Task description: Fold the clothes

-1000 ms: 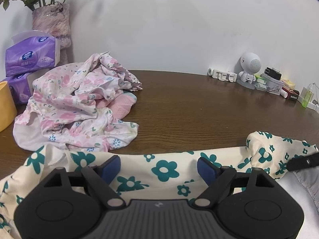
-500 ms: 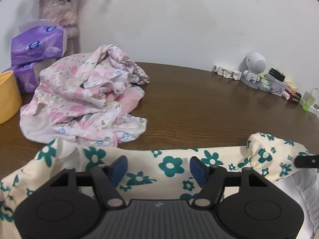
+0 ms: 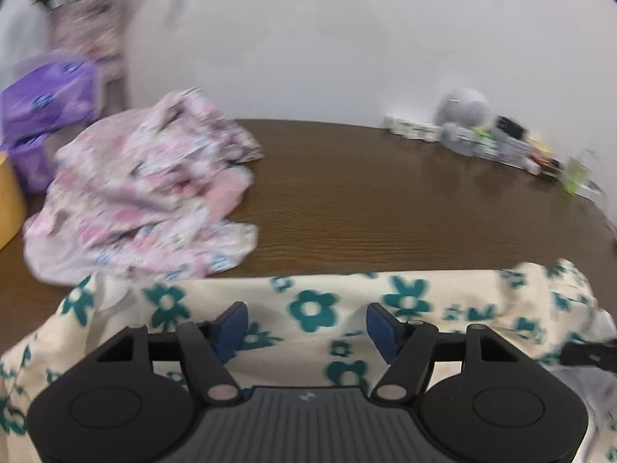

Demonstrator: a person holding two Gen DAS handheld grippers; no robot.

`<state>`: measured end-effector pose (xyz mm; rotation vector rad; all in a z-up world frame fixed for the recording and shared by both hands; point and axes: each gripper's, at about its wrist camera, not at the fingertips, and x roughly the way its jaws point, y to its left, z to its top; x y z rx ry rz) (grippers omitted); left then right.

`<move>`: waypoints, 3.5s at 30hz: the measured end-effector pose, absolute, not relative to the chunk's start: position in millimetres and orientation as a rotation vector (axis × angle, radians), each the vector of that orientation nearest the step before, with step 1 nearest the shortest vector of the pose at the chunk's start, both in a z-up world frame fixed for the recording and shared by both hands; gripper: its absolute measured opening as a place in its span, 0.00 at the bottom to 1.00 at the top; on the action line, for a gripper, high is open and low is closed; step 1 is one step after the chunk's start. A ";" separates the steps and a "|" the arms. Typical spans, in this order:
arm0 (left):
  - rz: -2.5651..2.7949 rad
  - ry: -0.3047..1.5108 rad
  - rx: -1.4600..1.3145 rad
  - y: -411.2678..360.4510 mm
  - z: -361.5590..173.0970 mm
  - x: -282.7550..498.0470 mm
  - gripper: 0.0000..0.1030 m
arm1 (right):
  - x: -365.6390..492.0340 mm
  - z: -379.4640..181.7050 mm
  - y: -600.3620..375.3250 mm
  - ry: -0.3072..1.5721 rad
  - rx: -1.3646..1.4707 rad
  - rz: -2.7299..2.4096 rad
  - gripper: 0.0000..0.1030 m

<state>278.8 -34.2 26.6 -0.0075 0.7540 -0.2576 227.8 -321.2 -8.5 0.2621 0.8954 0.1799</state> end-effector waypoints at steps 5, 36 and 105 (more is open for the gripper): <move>-0.353 0.733 0.118 -46.0 29.3 270.0 0.65 | 221.8 -11.7 -318.9 0.888 0.250 0.178 0.01; -0.403 0.766 0.177 -53.4 13.7 270.3 0.71 | 281.5 -13.6 -266.4 0.820 0.029 0.240 0.14; 0.010 0.832 0.016 127.1 27.0 262.5 0.19 | 97.6 -2.5 -204.7 0.706 -0.015 0.412 0.47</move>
